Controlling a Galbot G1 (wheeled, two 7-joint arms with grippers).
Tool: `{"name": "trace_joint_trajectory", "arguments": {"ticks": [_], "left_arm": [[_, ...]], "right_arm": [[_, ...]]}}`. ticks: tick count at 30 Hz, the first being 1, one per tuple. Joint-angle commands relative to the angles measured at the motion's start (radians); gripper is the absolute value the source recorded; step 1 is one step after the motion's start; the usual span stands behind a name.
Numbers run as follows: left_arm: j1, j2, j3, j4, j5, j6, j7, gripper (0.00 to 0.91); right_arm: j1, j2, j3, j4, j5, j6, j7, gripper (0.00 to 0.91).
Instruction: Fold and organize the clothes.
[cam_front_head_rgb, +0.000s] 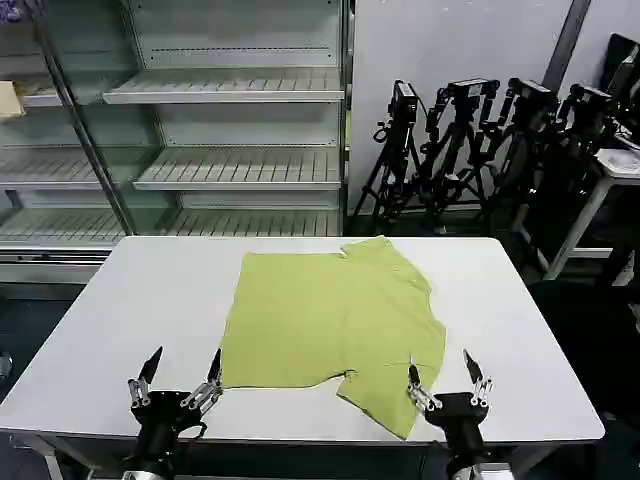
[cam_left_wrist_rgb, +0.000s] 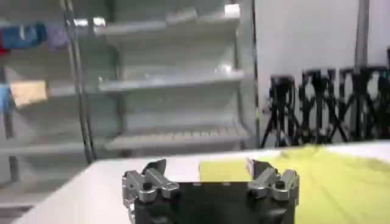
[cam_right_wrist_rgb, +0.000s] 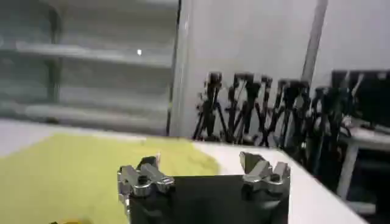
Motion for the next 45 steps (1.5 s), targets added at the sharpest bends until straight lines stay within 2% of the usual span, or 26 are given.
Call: {"name": "trace_joint_trajectory", "arguments": {"ticks": [1,14,24,25,26,27,28,30,31,32,45], "left_arm": [[-0.065,0.054,-0.002,0.063,-0.135,0.184,-0.016,0.907],[-0.188,0.076,0.048,0.244,-0.179,0.186,-0.049,0.907],[-0.258,0.084,0.051,0.346,-0.200,0.186,-0.052,0.907],[-0.266,0.083,0.051,0.351,-0.203,0.186,-0.055,0.796],[-0.271,0.082,0.052,0.355,-0.204,0.186,-0.056,0.373],[-0.276,0.081,0.055,0.357,-0.205,0.186,-0.057,0.141],[-0.277,0.080,0.057,0.357,-0.204,0.186,-0.058,0.020],[-0.277,0.080,0.063,0.355,-0.205,0.185,-0.057,0.020],[-0.277,0.079,0.066,0.354,-0.205,0.185,-0.059,0.020],[-0.276,0.078,0.068,0.354,-0.205,0.185,-0.061,0.020],[-0.258,0.077,0.071,0.348,-0.223,0.184,-0.068,0.020]], "right_arm": [[-0.016,0.001,-0.042,-0.033,-0.003,-0.082,0.005,0.907],[0.018,0.025,-0.106,-0.072,-0.031,-0.102,0.015,0.907],[0.009,0.036,-0.124,-0.088,-0.026,-0.126,0.045,0.907],[0.005,0.036,-0.126,-0.087,-0.021,-0.126,0.046,0.907],[0.003,0.036,-0.127,-0.087,-0.018,-0.127,0.047,0.907],[0.003,0.036,-0.127,-0.087,-0.016,-0.127,0.048,0.907],[0.002,0.035,-0.128,-0.087,-0.007,-0.126,0.047,0.705],[0.003,0.036,-0.130,-0.087,0.002,-0.125,0.049,0.353],[0.003,0.036,-0.132,-0.087,0.007,-0.125,0.048,0.121],[0.003,0.036,-0.133,-0.087,0.010,-0.125,0.048,0.000],[0.003,0.035,-0.132,-0.081,0.034,-0.120,0.045,0.000]]}}
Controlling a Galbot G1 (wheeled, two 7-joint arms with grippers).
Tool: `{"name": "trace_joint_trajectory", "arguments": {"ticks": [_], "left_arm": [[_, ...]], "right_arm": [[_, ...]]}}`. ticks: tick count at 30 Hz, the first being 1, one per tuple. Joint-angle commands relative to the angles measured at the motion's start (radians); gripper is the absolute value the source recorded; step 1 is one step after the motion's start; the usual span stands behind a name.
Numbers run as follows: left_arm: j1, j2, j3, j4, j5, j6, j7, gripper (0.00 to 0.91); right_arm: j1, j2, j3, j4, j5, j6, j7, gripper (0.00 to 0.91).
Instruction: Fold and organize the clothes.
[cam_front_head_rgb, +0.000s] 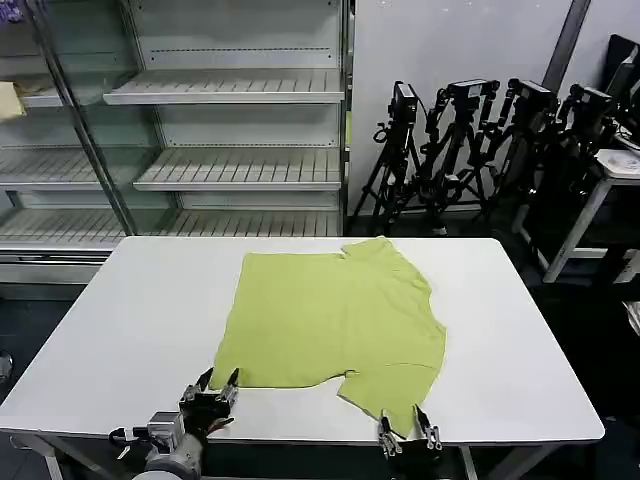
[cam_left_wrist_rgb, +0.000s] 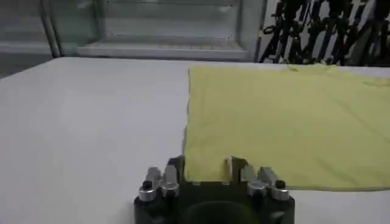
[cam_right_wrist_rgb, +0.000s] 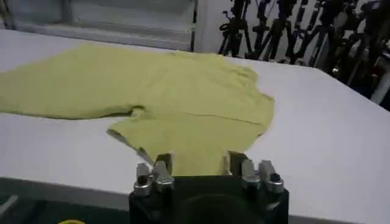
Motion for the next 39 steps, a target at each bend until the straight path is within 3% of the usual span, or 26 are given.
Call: {"name": "trace_joint_trajectory", "arguments": {"ticks": [1,16,28,39], "left_arm": [[-0.004,0.001,0.004,0.017,-0.007,0.011,0.000,0.020],[0.043,-0.021,-0.020,-0.057,-0.045,0.010,0.001,0.020],[0.173,-0.039,-0.057,-0.252,-0.049,0.010,0.004,0.020],[0.205,-0.018,-0.086,-0.334,-0.039,0.010,0.007,0.020]], "right_arm": [[-0.001,0.000,-0.001,0.000,0.009,0.001,0.001,0.000],[-0.051,-0.016,0.033,0.105,-0.044,0.097,-0.029,0.000],[-0.180,-0.045,0.080,0.282,-0.040,0.099,-0.041,0.000],[-0.014,-0.012,0.084,0.207,0.006,0.102,-0.064,0.000]]}}
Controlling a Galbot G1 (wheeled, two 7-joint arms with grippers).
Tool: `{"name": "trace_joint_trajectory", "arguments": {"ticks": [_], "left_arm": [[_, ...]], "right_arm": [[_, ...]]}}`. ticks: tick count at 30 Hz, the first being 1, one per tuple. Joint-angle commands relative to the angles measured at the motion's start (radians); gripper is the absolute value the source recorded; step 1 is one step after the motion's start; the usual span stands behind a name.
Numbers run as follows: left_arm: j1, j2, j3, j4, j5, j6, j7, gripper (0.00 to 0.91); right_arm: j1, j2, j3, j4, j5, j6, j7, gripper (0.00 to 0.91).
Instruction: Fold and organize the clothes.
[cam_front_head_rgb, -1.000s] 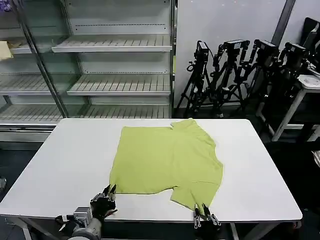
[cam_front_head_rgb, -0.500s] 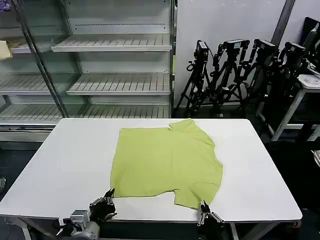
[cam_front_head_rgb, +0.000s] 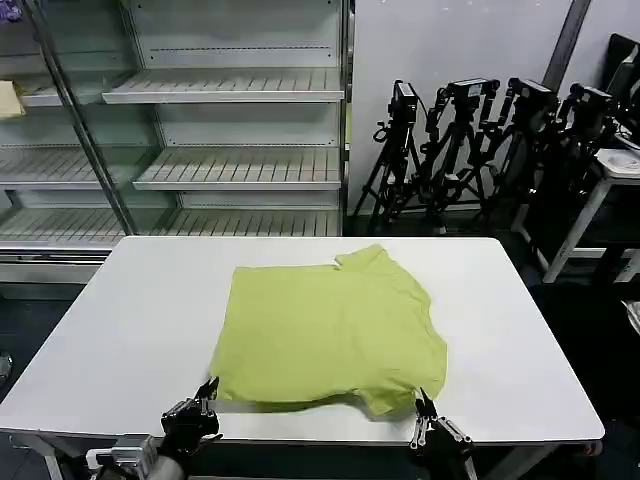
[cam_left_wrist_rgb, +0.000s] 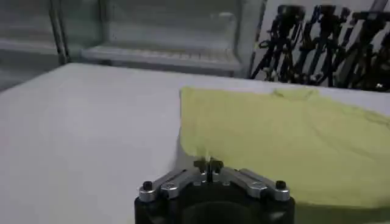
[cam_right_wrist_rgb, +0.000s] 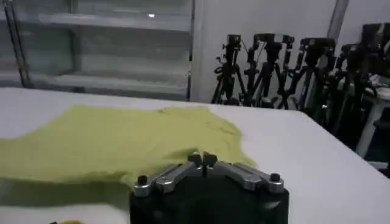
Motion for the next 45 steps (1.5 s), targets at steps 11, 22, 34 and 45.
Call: {"name": "trace_joint_trajectory", "arguments": {"ticks": [11,22,34,45], "left_arm": [[-0.110,0.030,0.013,0.066,-0.015,-0.004,0.005,0.020],[-0.256,0.049,0.019,0.201,-0.121,-0.039,0.009,0.020],[-0.319,0.056,0.044,0.275,-0.116,-0.029,0.001,0.020],[-0.366,0.047,0.052,0.329,-0.116,-0.028,-0.018,0.020]], "right_arm": [[0.326,-0.002,0.064,-0.138,0.194,-0.101,-0.049,0.000],[0.478,-0.016,0.075,-0.257,0.252,-0.161,-0.103,0.000],[0.630,0.000,0.033,-0.407,0.275,-0.183,-0.101,0.000],[0.656,0.016,0.012,-0.496,0.256,-0.170,-0.106,0.000]]}}
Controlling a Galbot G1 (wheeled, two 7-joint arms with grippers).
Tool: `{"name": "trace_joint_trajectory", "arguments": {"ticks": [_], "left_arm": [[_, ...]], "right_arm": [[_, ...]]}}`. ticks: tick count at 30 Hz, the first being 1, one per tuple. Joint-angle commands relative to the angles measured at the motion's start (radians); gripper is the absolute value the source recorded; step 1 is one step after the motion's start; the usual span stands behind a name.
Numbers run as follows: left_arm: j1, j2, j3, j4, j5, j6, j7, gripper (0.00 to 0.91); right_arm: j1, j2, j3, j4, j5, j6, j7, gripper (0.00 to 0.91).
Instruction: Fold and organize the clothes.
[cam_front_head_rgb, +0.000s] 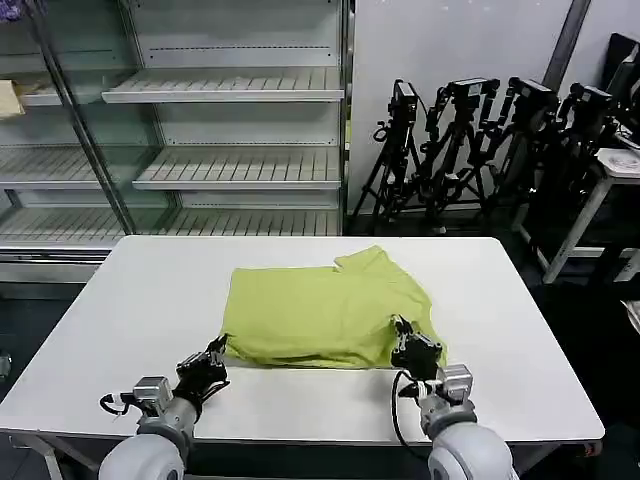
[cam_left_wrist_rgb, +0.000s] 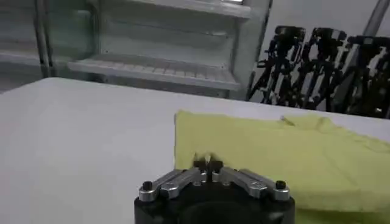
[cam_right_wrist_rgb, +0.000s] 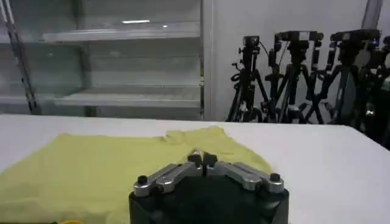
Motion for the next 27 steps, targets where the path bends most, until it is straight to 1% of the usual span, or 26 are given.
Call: {"name": "trace_joint_trajectory", "arguments": {"ticks": [1,6,8,12,13,14,15,16,20,27], "left_arm": [[-0.032,0.002,0.002,0.040,-0.004,-0.001,-0.003,0.020],[-0.050,-0.008,0.013,0.073,0.009,0.000,-0.006,0.040],[-0.056,-0.011,0.014,0.083,0.012,0.000,-0.007,0.081],[-0.061,-0.014,0.017,0.094,0.014,-0.001,-0.008,0.111],[-0.063,-0.015,0.018,0.100,0.016,-0.002,-0.008,0.151],[-0.065,-0.016,0.019,0.102,0.016,-0.003,-0.008,0.212],[-0.068,-0.018,0.019,0.106,0.016,-0.004,-0.009,0.806],[-0.070,-0.019,0.019,0.109,0.016,-0.004,-0.009,0.907],[-0.076,-0.019,0.017,0.115,0.015,-0.003,-0.006,0.907],[-0.058,-0.027,0.013,0.096,0.016,-0.014,-0.004,0.907]], "right_arm": [[0.054,0.008,-0.013,-0.094,-0.002,-0.003,-0.004,0.000],[0.051,0.021,-0.021,-0.117,-0.022,0.009,-0.005,0.000],[0.051,0.024,-0.020,-0.127,-0.027,0.013,-0.003,0.000],[0.051,0.031,-0.018,-0.146,-0.040,0.030,0.002,0.000],[0.050,0.032,-0.019,-0.147,-0.042,0.028,0.002,0.000],[0.049,0.033,-0.019,-0.148,-0.043,0.027,0.002,0.272],[0.048,0.034,-0.019,-0.150,-0.046,0.026,0.001,0.826],[0.047,0.034,-0.019,-0.150,-0.047,0.029,0.000,0.907],[0.038,0.035,-0.016,-0.136,-0.048,0.035,-0.006,0.907],[0.005,0.022,0.003,-0.070,-0.028,0.076,-0.021,0.907]]}}
